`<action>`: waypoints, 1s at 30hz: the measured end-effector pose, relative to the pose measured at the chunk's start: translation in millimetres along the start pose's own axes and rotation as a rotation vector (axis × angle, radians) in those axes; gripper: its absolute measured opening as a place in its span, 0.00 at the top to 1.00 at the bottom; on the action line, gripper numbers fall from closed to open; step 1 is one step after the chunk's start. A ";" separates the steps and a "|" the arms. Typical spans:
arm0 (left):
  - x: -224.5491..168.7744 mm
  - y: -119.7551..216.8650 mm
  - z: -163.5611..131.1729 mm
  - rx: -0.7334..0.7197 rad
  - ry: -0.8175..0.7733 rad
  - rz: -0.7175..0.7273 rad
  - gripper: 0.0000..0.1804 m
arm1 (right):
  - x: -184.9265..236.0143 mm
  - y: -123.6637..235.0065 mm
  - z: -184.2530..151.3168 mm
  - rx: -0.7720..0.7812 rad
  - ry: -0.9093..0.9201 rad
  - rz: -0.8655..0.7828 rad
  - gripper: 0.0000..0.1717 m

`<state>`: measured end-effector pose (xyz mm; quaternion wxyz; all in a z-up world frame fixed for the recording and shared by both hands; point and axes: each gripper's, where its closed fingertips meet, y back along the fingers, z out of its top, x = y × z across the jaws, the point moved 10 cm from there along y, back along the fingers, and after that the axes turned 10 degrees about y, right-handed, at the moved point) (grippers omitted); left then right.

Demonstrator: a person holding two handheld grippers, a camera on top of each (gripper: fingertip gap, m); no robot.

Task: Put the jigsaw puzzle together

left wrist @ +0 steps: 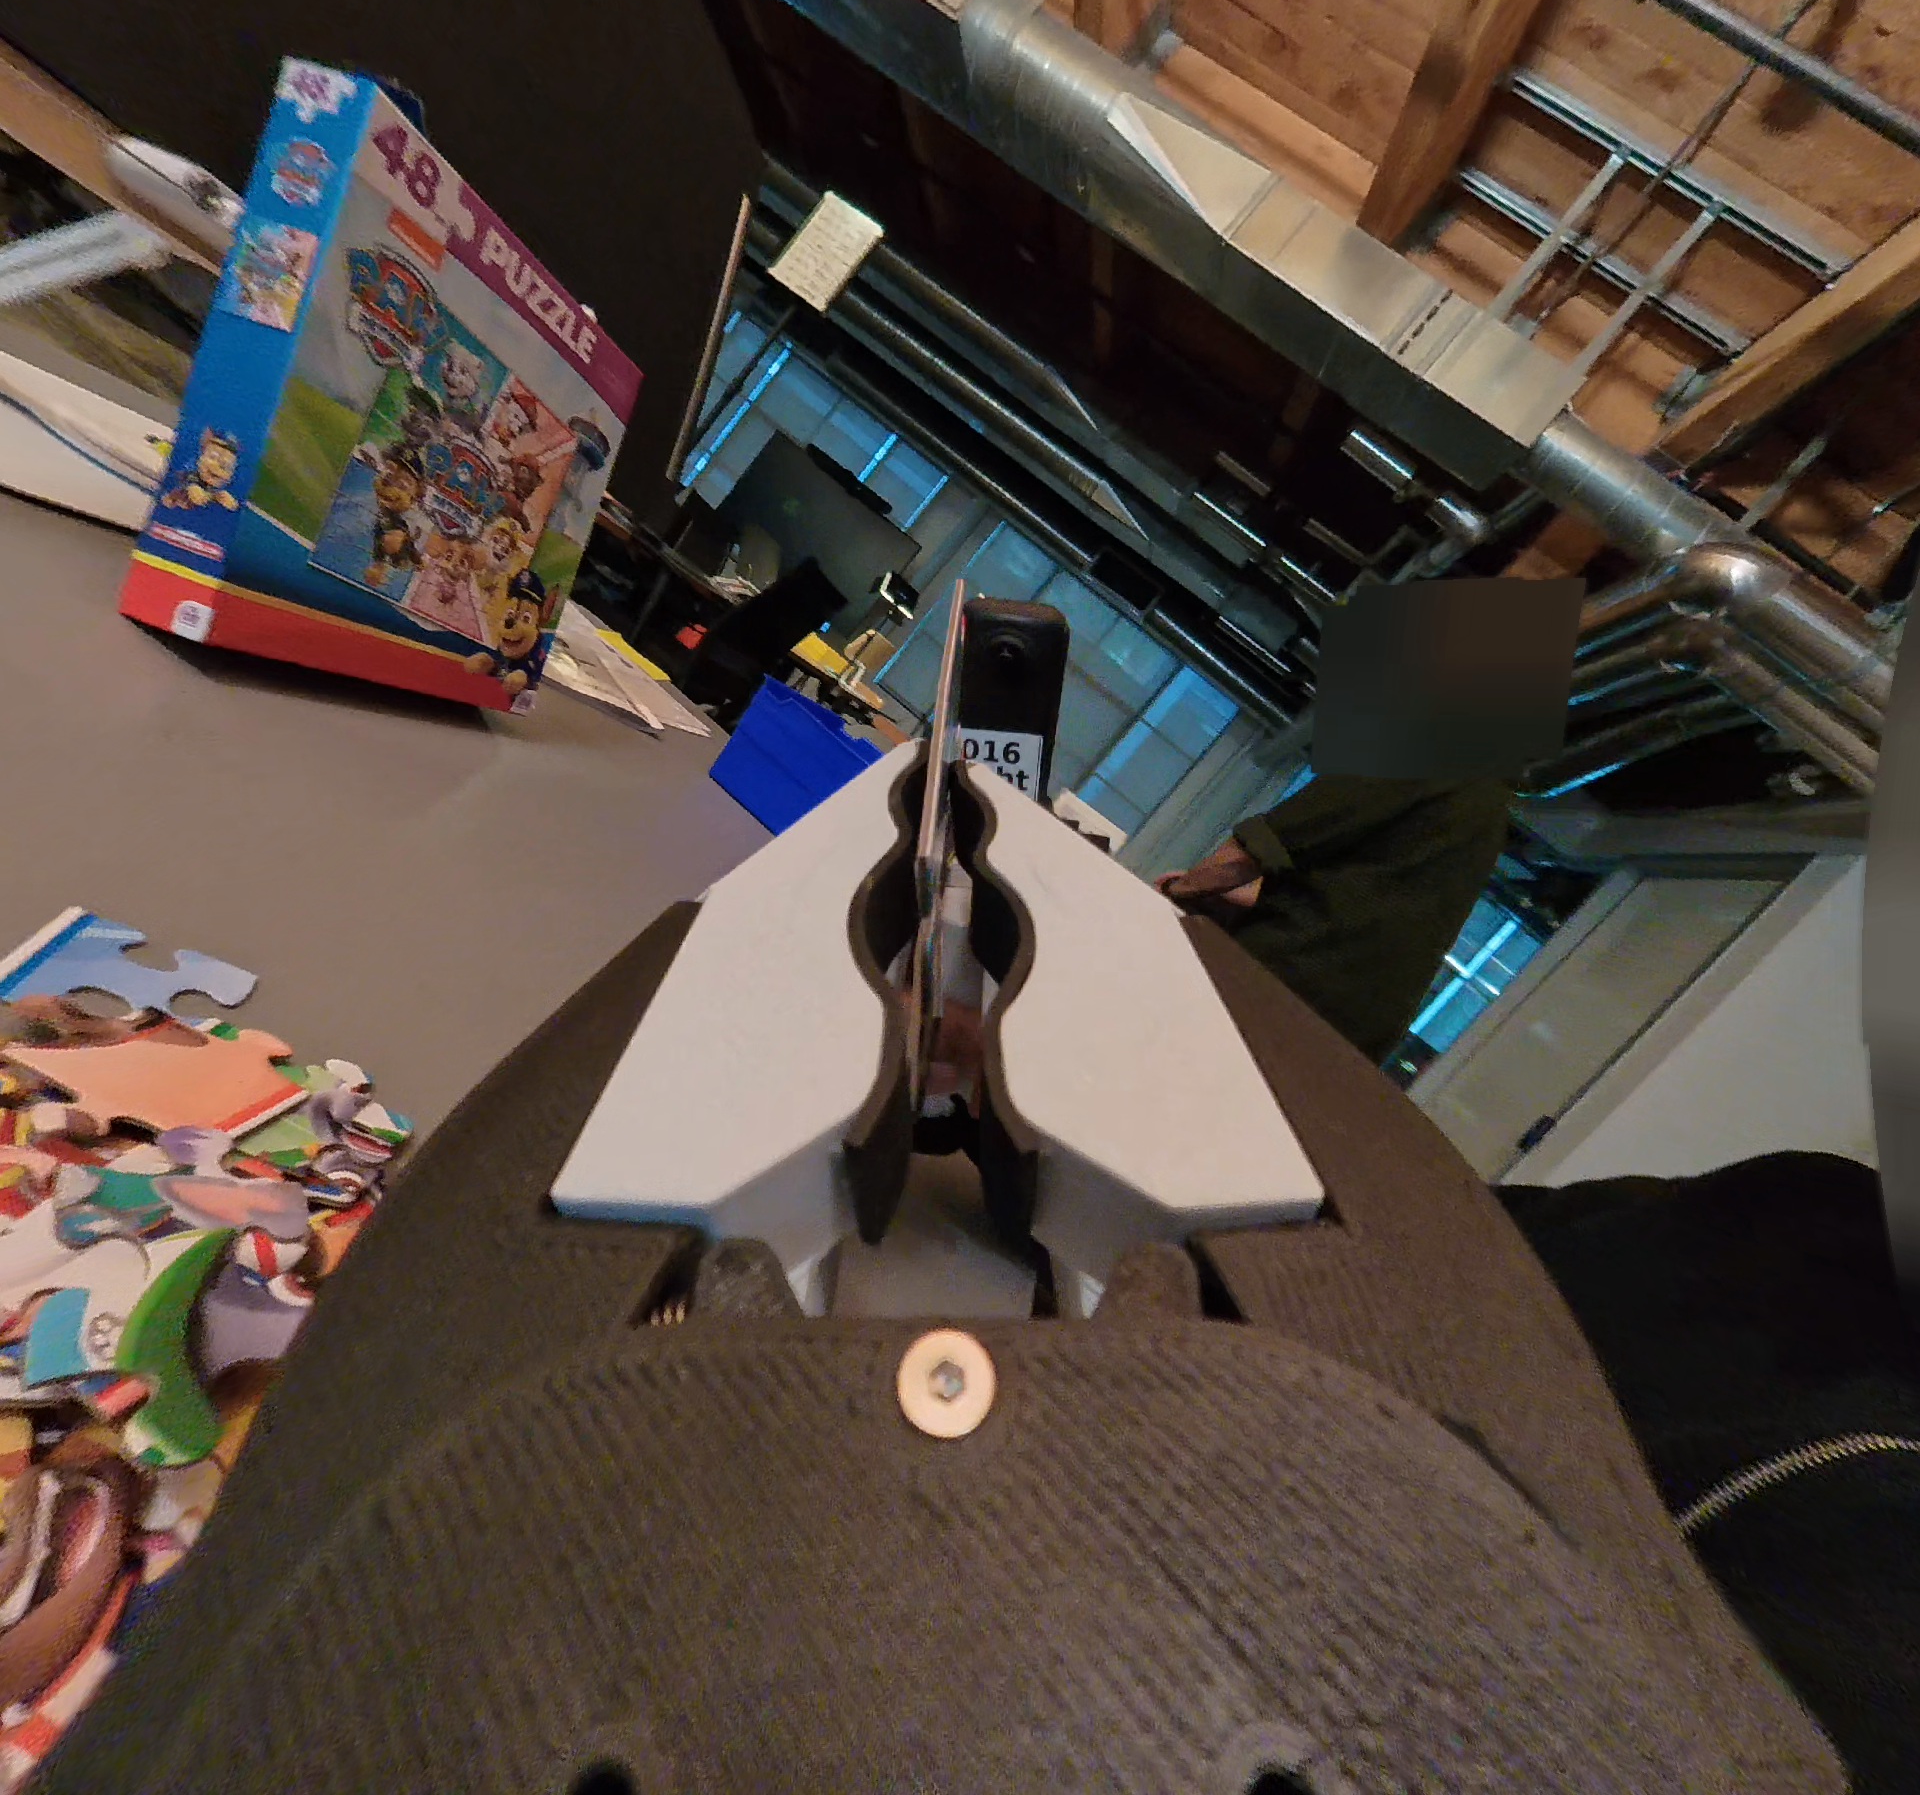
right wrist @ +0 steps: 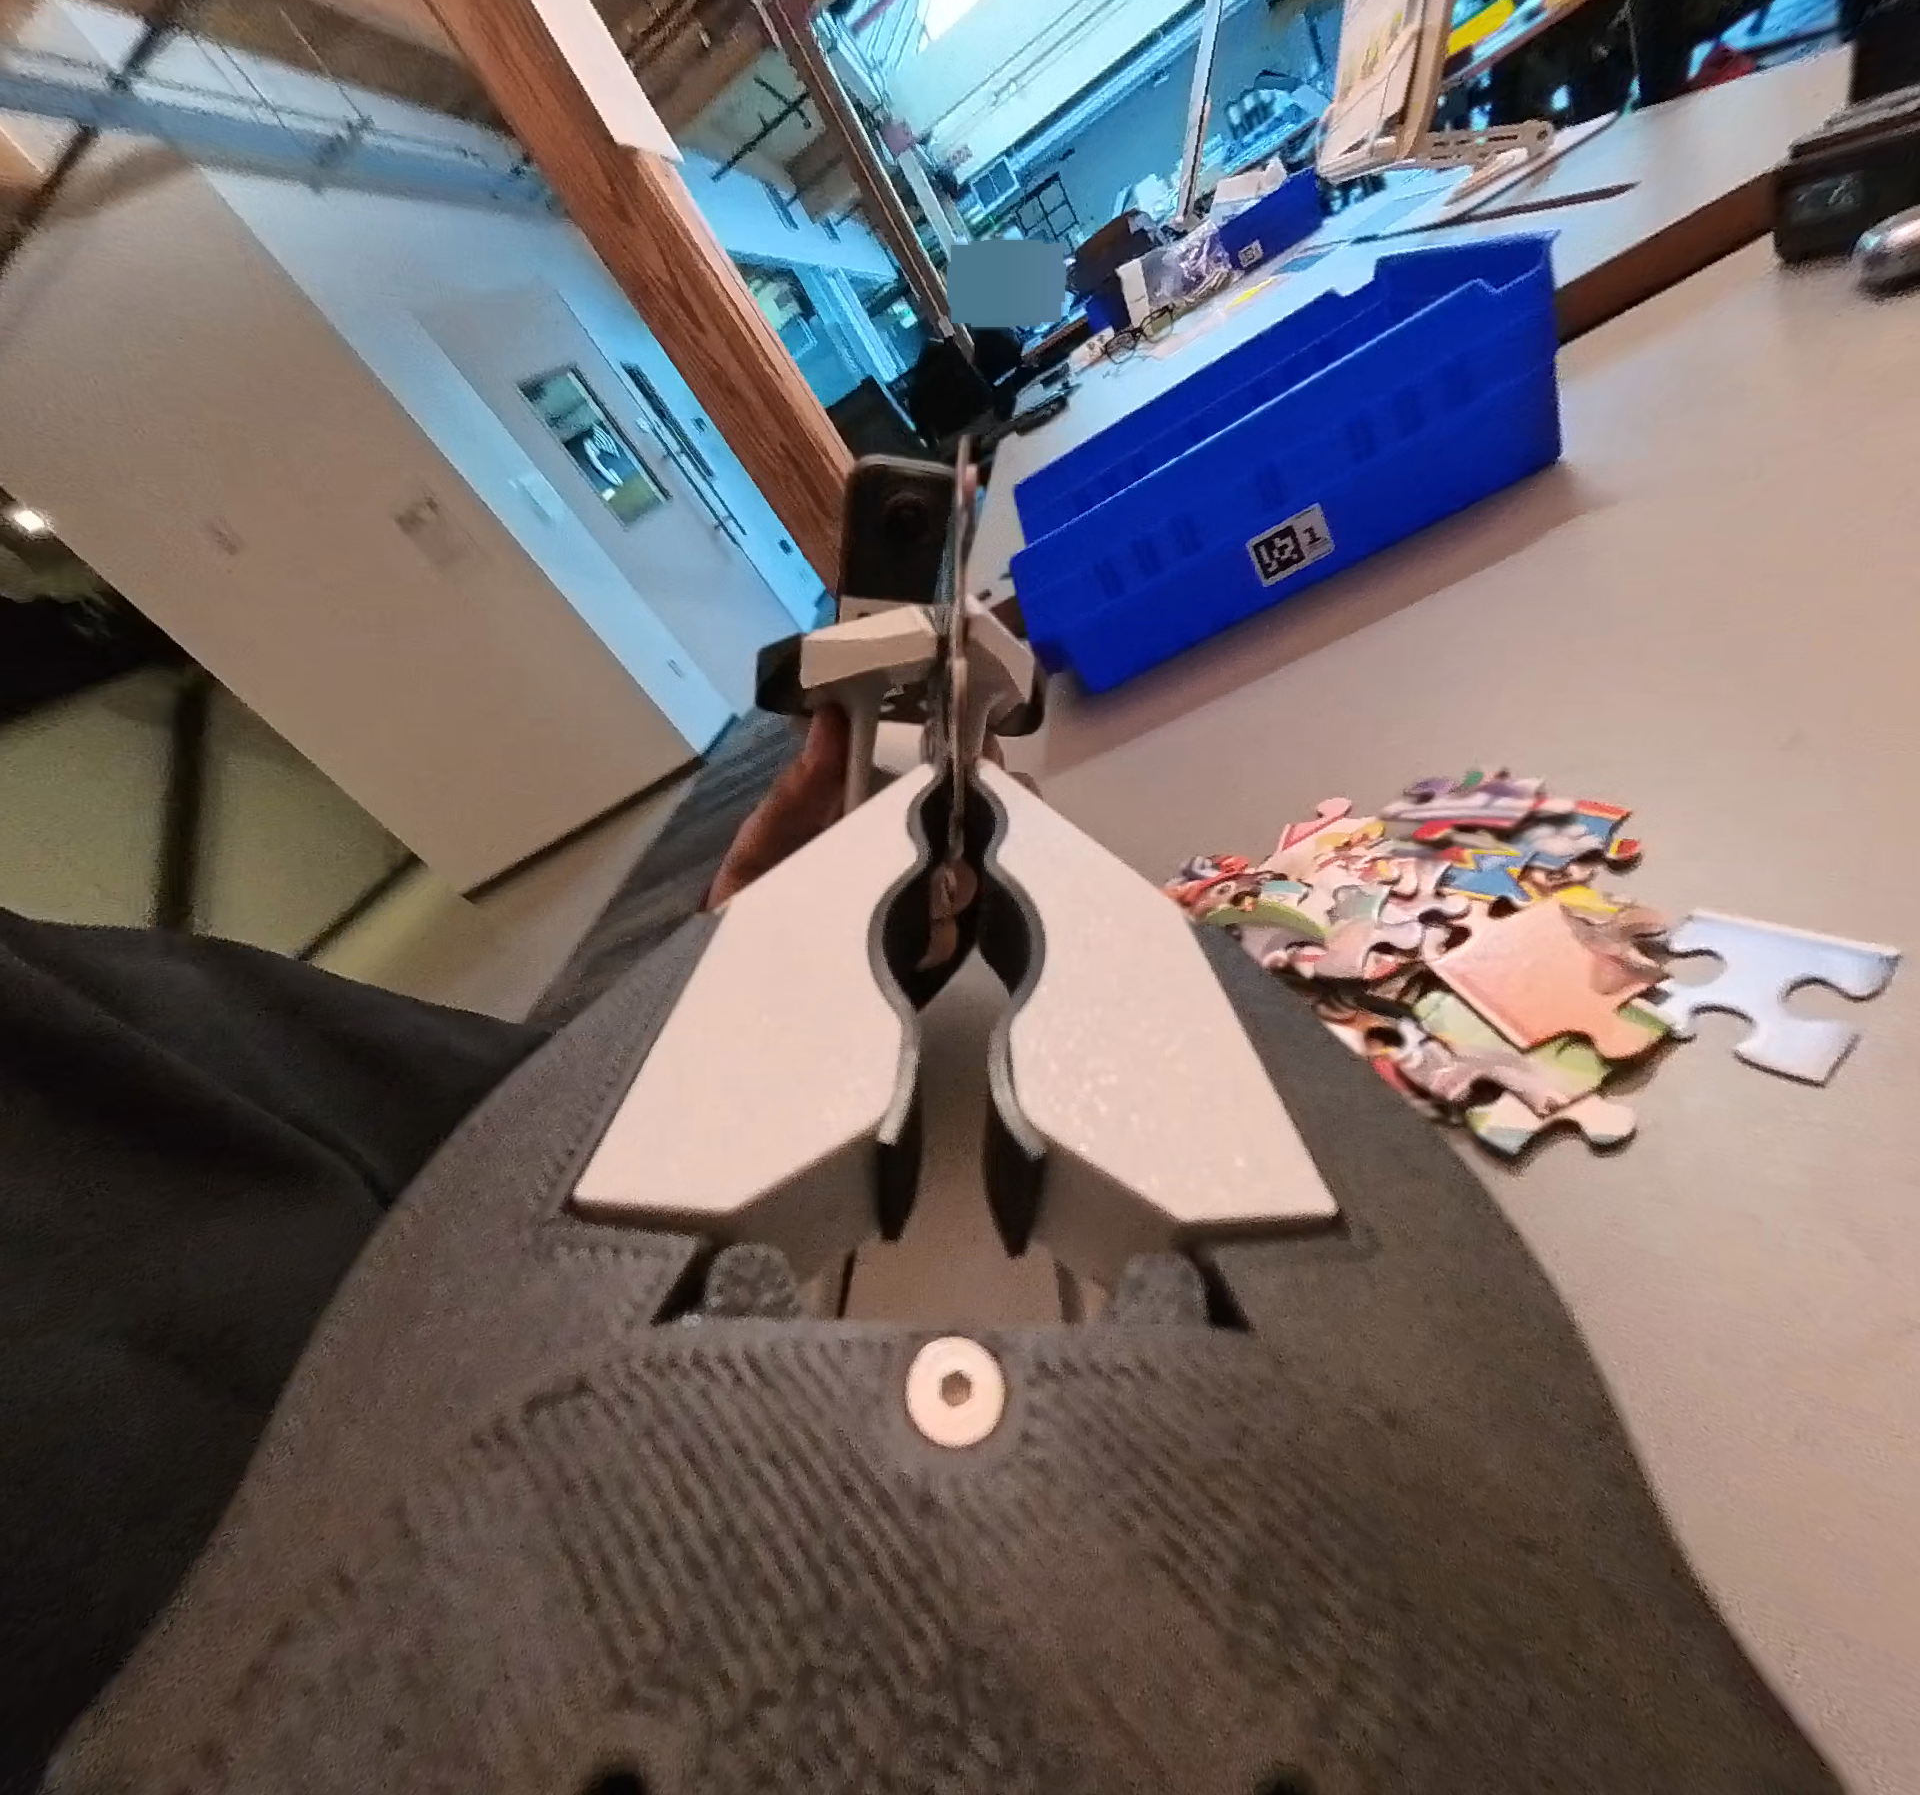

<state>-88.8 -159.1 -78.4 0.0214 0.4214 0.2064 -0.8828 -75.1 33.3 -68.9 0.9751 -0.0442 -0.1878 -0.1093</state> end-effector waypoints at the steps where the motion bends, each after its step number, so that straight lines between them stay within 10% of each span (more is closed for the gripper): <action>1: -0.4 2.4 1.6 -0.020 -0.008 0.003 1.00 | -2.2 0.6 -0.4 -0.003 -0.022 0.007 1.00; 20: -9.3 42.6 24.4 -0.214 -0.125 0.191 1.00 | -53.4 -34.1 -13.1 0.062 -0.261 -0.139 1.00; 24: -7.0 51.6 28.6 -0.230 -0.126 0.245 1.00 | -68.3 -51.8 -18.1 0.185 -0.280 -0.156 0.77; 30: 0.7 43.0 23.5 -0.162 -0.077 0.231 1.00 | -60.1 -24.9 1.4 -0.018 -0.249 -0.105 0.80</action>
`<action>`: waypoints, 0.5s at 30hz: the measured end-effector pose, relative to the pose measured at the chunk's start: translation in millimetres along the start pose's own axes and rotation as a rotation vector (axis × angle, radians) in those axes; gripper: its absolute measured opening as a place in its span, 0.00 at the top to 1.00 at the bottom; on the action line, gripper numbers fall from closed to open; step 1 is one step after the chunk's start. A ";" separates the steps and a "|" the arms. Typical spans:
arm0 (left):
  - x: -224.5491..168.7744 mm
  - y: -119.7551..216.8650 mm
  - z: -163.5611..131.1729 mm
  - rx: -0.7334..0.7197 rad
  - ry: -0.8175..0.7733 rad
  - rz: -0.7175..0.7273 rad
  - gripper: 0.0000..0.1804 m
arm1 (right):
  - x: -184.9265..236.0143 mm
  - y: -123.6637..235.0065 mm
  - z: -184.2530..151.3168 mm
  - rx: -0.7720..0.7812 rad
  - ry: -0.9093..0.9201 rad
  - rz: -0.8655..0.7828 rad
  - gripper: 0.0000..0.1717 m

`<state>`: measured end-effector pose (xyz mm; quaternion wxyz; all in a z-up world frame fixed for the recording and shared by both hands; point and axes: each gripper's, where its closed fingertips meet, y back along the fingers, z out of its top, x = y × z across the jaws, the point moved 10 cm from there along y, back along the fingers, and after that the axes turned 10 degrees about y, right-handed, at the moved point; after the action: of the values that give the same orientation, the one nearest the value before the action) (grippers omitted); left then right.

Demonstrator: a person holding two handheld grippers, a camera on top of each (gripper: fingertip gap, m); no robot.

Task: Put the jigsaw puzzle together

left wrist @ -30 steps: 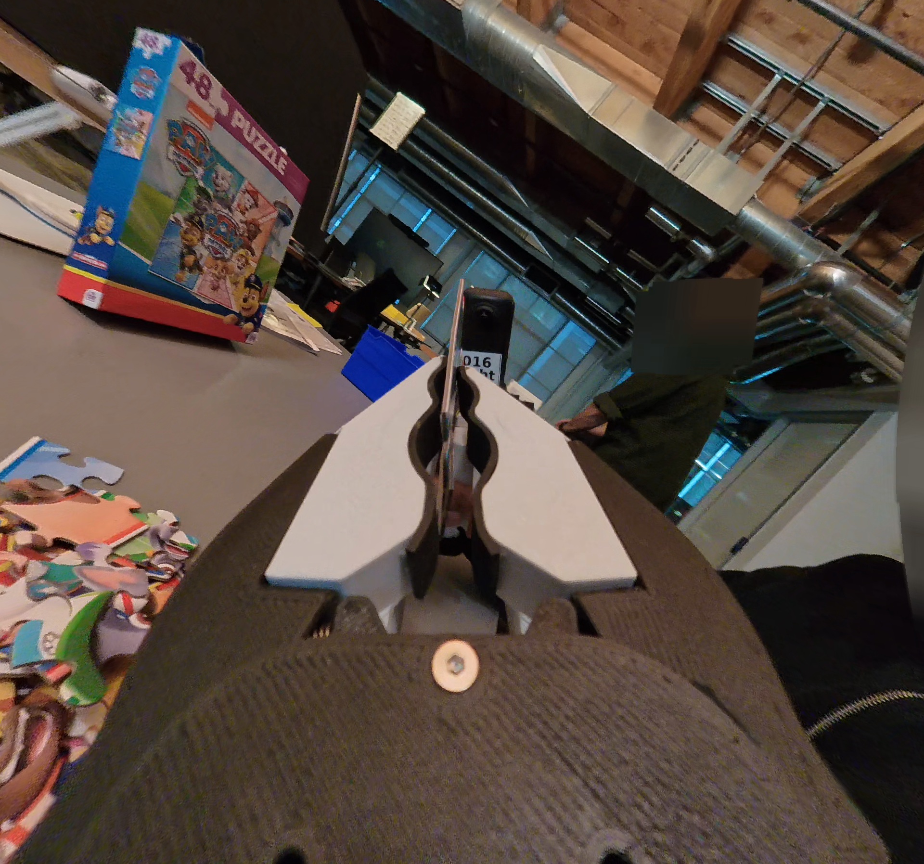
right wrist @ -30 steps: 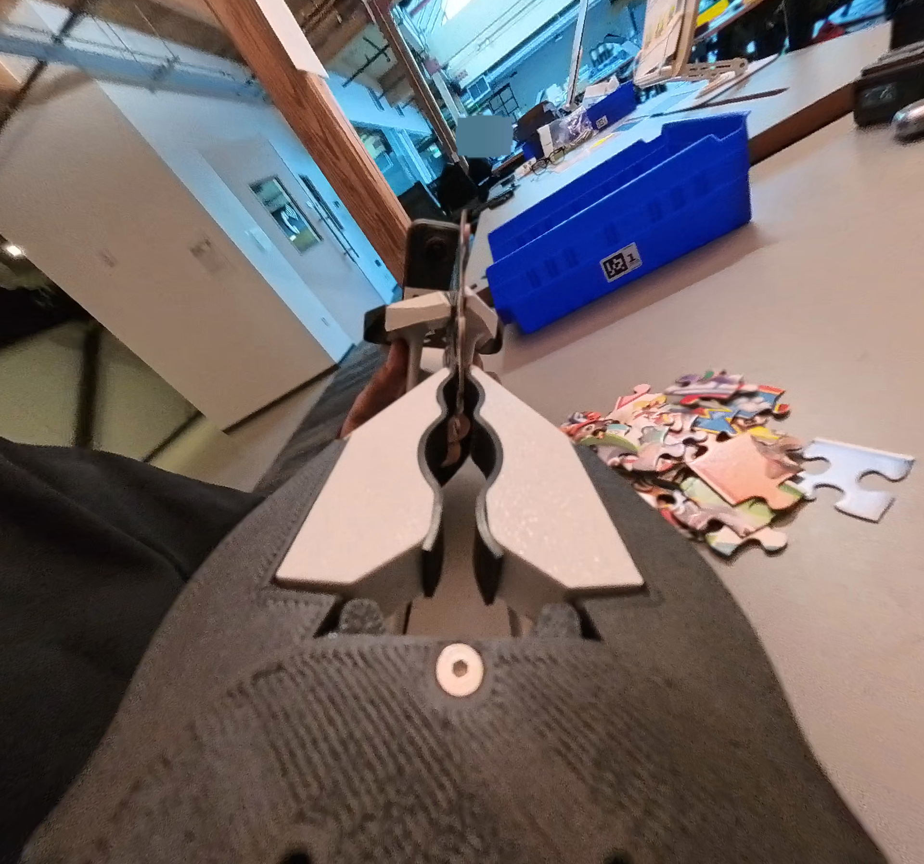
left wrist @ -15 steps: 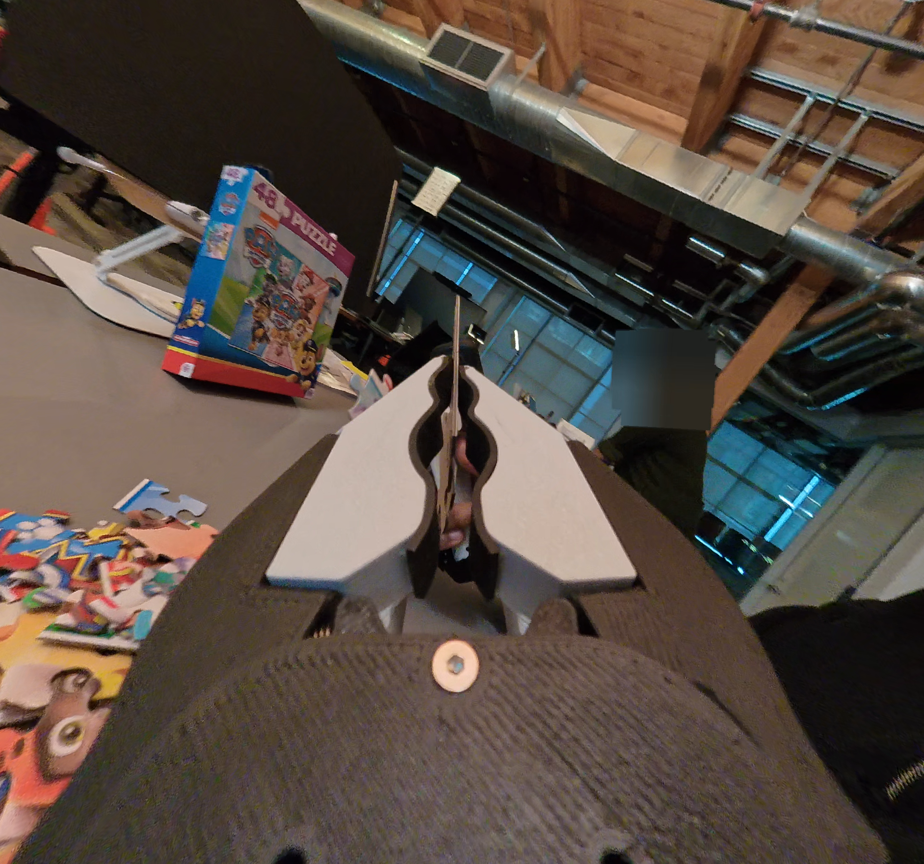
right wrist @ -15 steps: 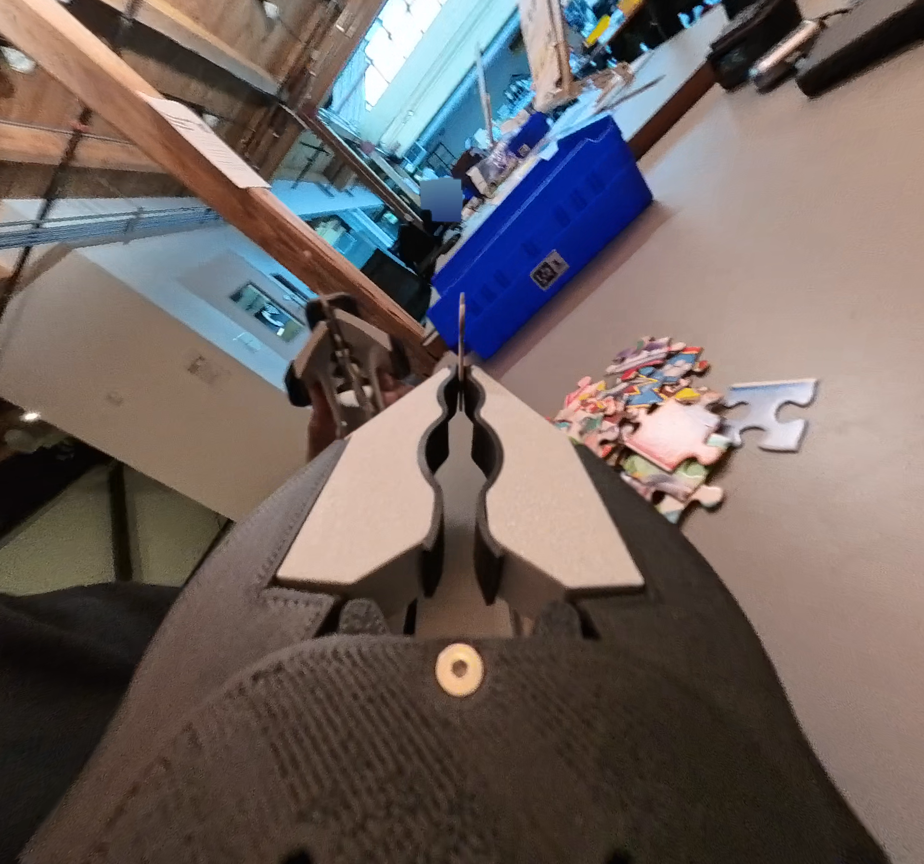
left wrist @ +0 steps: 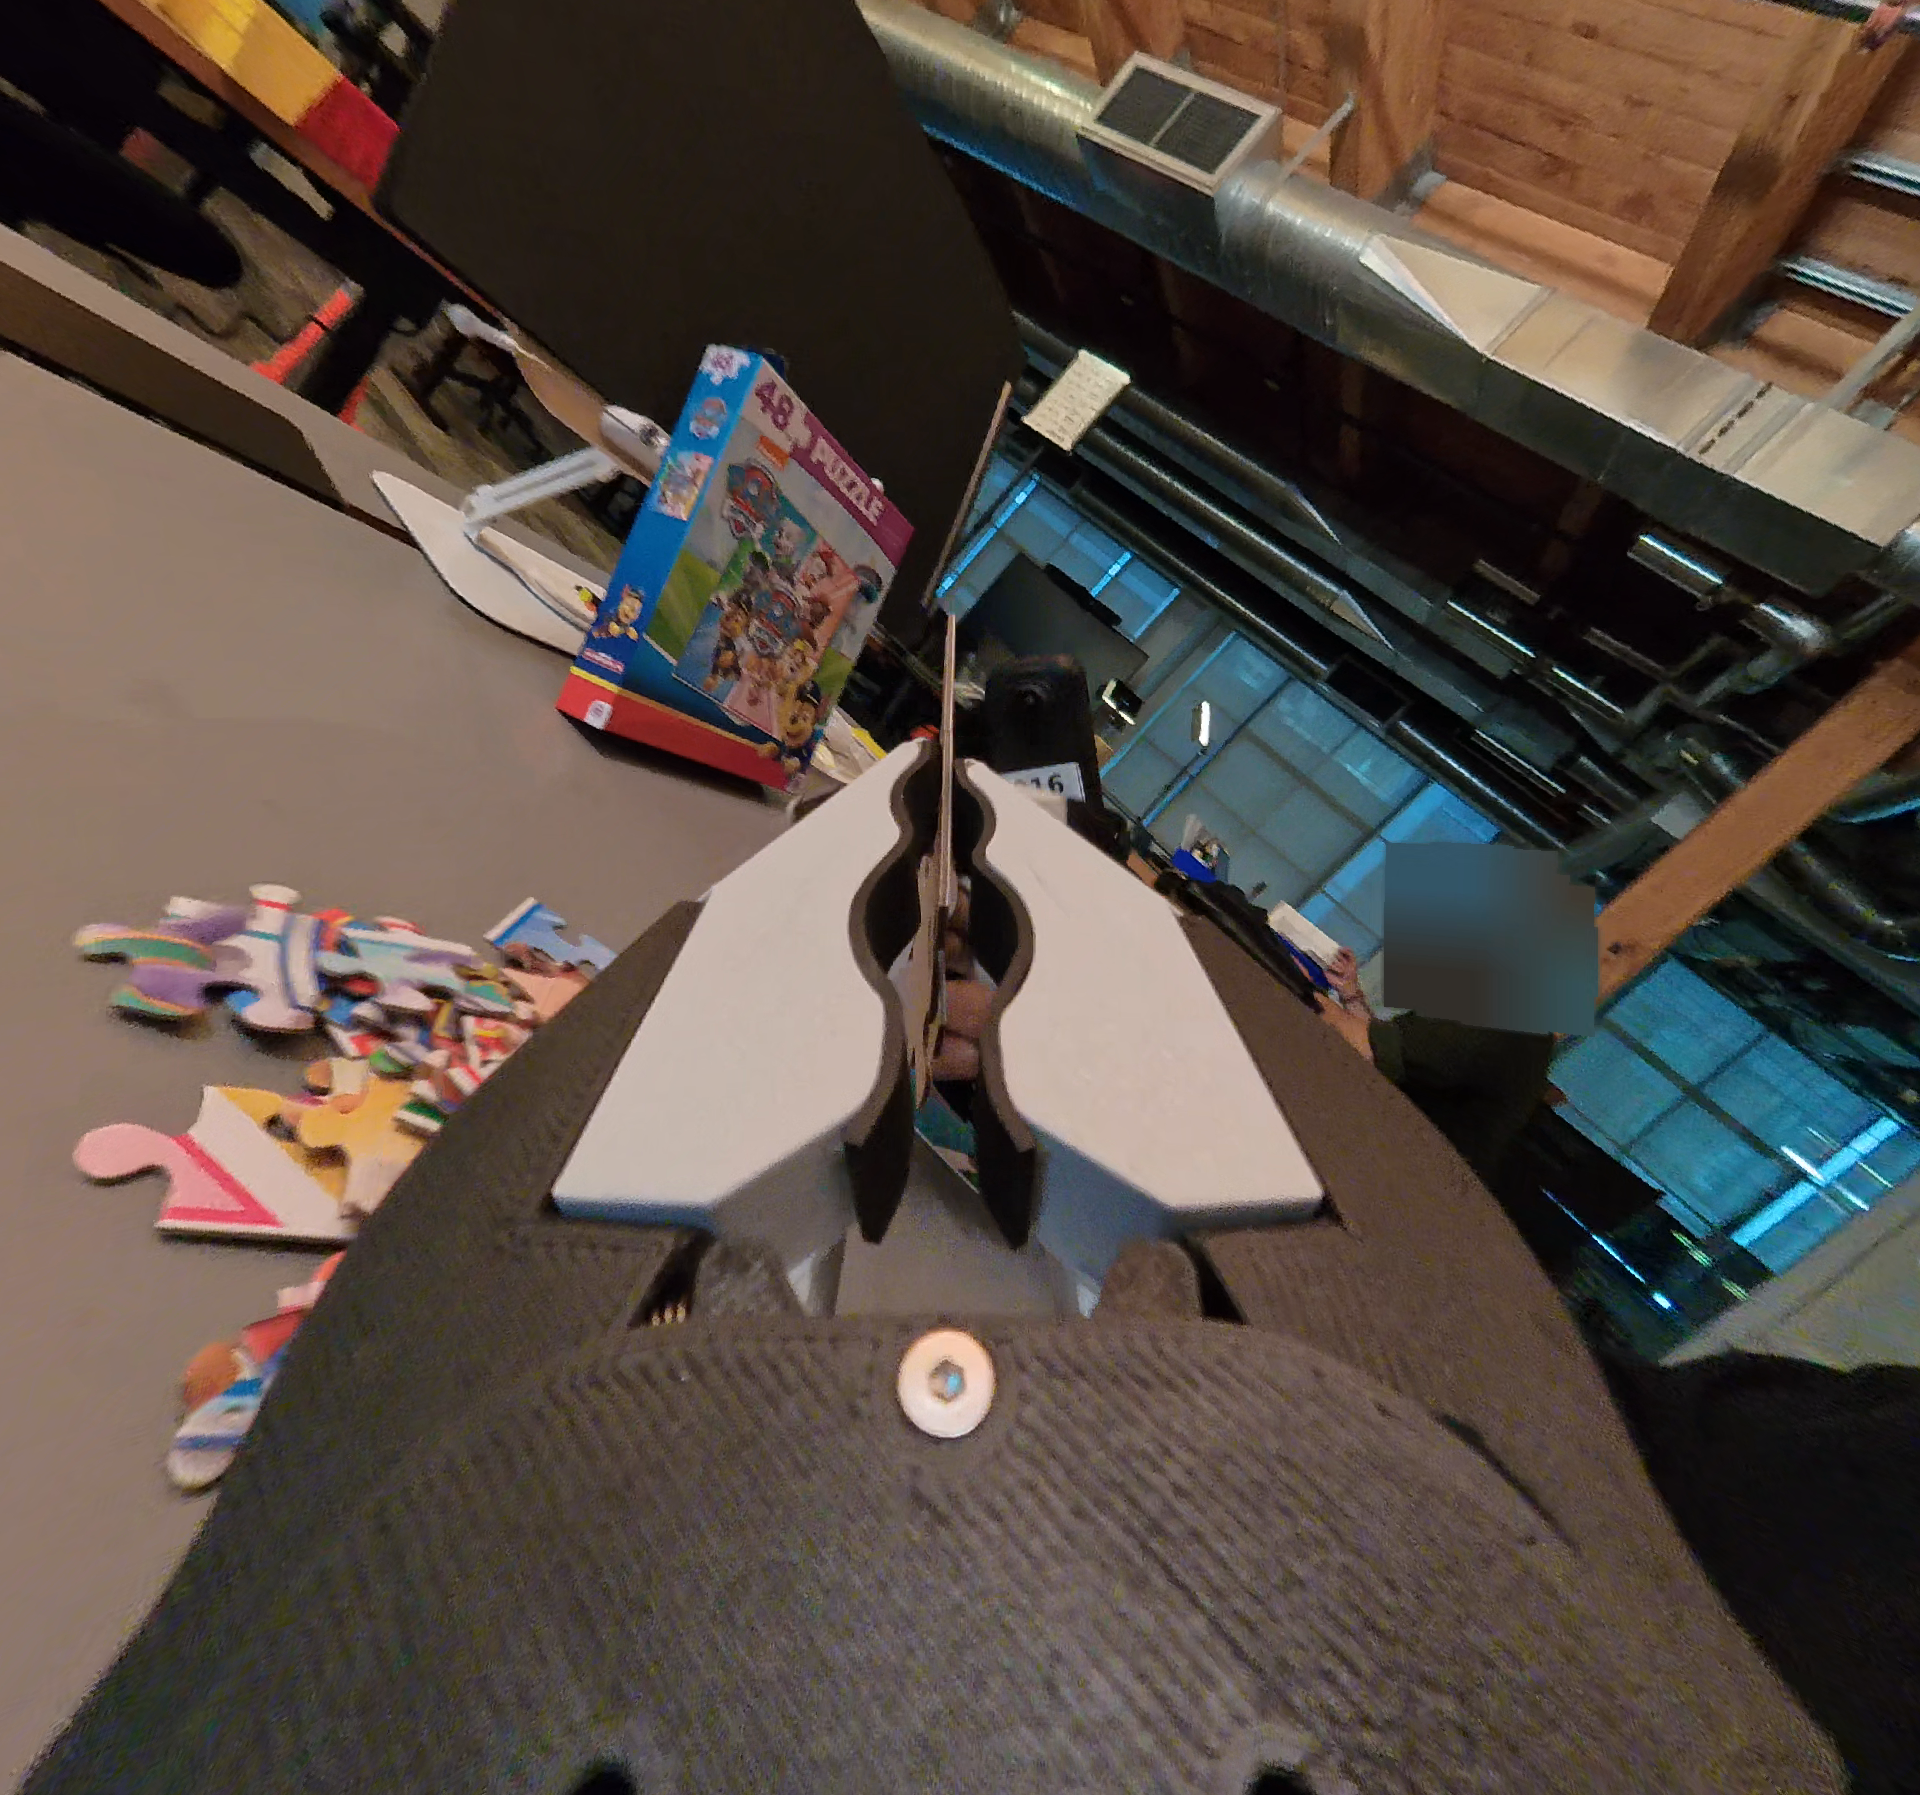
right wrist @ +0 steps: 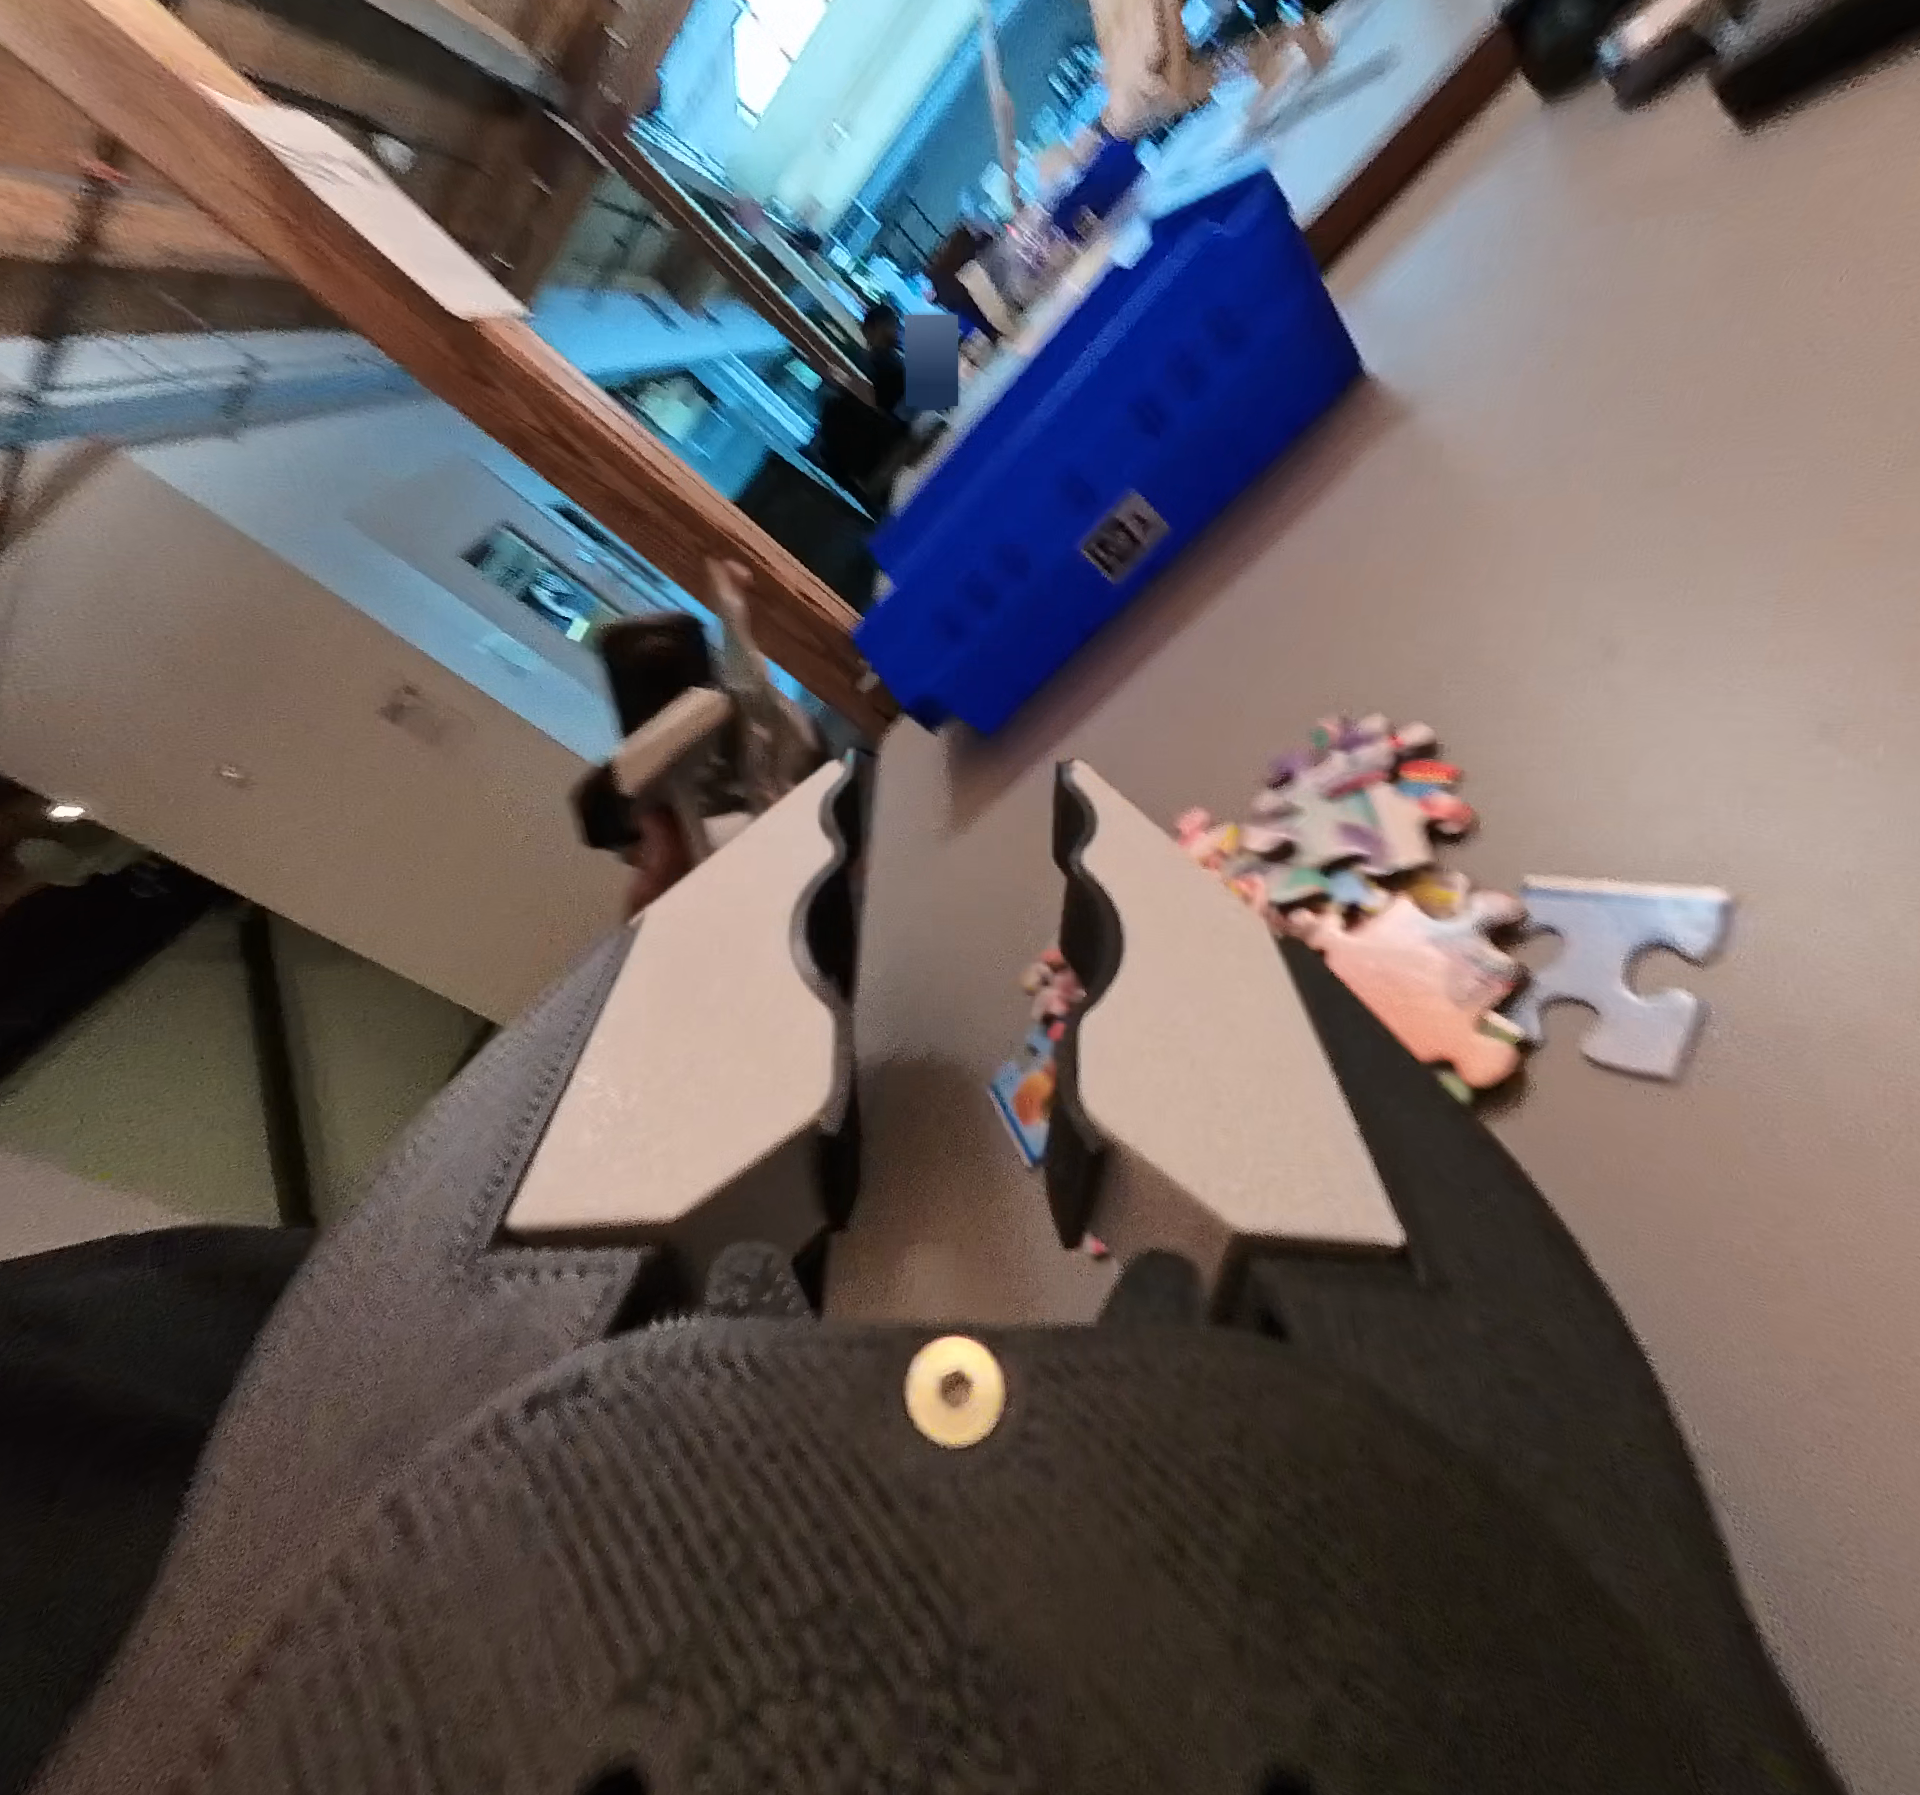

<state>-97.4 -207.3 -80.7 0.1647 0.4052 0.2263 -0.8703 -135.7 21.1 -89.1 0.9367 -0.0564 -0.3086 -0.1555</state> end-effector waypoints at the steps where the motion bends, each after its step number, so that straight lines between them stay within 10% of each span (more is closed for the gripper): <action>1: -0.4 -3.6 -2.5 0.021 0.009 -0.018 1.00 | 4.5 3.6 4.0 -0.031 0.003 0.039 0.79; 6: -3.5 -22.3 -15.5 0.144 0.042 -0.097 1.00 | 18.8 4.8 9.6 -0.024 -0.008 0.185 0.75; 10: -2.5 -29.7 -22.3 0.189 0.081 -0.129 1.00 | 26.8 6.3 7.7 -0.018 0.035 0.243 1.00; 15: 0.0 -27.2 -20.6 0.188 0.108 -0.137 1.00 | 23.9 19.4 18.0 -0.104 0.046 0.199 1.00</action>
<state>-97.2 -173.5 -85.3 0.0537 0.4488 0.1796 -0.8737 -121.2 36.9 -60.6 0.9501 -0.1319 -0.2715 -0.0787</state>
